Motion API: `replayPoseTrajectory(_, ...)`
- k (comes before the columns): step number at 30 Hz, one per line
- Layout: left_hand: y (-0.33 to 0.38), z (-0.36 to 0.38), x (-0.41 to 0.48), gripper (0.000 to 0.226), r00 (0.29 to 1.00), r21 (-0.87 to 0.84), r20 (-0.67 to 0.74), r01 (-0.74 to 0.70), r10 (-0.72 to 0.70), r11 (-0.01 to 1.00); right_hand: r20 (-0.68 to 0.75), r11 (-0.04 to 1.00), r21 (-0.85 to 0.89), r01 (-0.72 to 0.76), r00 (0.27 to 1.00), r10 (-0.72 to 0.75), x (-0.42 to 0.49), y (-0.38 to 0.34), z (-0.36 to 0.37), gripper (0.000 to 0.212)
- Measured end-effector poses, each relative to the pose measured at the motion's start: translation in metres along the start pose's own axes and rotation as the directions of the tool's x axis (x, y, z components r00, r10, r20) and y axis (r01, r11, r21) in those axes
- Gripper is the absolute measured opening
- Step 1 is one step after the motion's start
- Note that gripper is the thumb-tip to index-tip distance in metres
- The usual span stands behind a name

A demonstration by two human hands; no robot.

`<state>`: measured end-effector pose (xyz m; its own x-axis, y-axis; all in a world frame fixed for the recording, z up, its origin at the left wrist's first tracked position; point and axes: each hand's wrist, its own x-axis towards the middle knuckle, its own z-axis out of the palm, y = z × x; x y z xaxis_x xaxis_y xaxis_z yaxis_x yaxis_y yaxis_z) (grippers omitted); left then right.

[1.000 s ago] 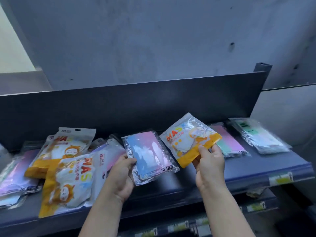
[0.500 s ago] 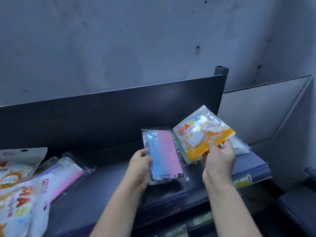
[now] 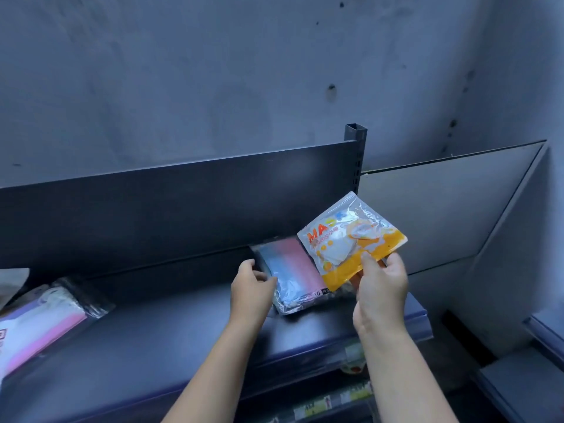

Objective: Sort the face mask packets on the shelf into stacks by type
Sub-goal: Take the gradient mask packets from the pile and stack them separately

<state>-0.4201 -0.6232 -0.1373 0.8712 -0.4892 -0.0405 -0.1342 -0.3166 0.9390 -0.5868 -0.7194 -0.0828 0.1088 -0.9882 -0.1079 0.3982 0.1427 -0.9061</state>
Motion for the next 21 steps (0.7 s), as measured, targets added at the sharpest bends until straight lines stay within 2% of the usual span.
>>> replayPoseTrajectory(2,-0.004,0.003,0.002,0.058,0.999,0.070,-0.010,-0.035,0.035,0.997,0.025,1.000,-0.013,-0.016,1.000,0.017,0.002,0.001,-0.003,0.012)
replayPoseTrajectory(5,-0.008,0.004,0.008,0.052,1.000,0.086,0.002,-0.019,0.018,0.996,0.048,1.000,-0.007,-0.028,0.998,0.028,0.002,0.004,-0.003,0.014)
replayPoseTrajectory(12,-0.014,-0.006,0.014,0.041,0.999,-0.024,0.017,0.043,-0.043,0.999,0.092,0.998,-0.016,-0.065,0.994,0.066,-0.007,0.015,0.005,0.016)
replayPoseTrajectory(15,-0.011,-0.012,0.011,0.029,0.999,-0.062,-0.006,0.041,-0.042,0.997,0.106,0.997,0.011,-0.079,0.991,0.077,-0.014,0.023,0.012,0.020)
replayPoseTrajectory(17,-0.004,-0.020,0.005,0.022,0.999,-0.124,-0.021,0.027,-0.029,0.992,0.157,0.994,0.061,-0.091,0.984,0.081,-0.021,0.029,0.020,0.025)
replayPoseTrajectory(19,0.004,-0.029,0.000,0.025,0.999,-0.259,0.027,0.048,-0.043,0.965,0.237,0.986,0.098,-0.132,0.966,0.106,-0.030,0.038,0.033,0.033)
replayPoseTrajectory(21,0.009,-0.041,-0.002,0.028,0.994,-0.425,0.085,0.098,-0.068,0.900,0.283,0.990,0.042,-0.131,0.952,0.114,-0.039,0.051,0.047,0.037)
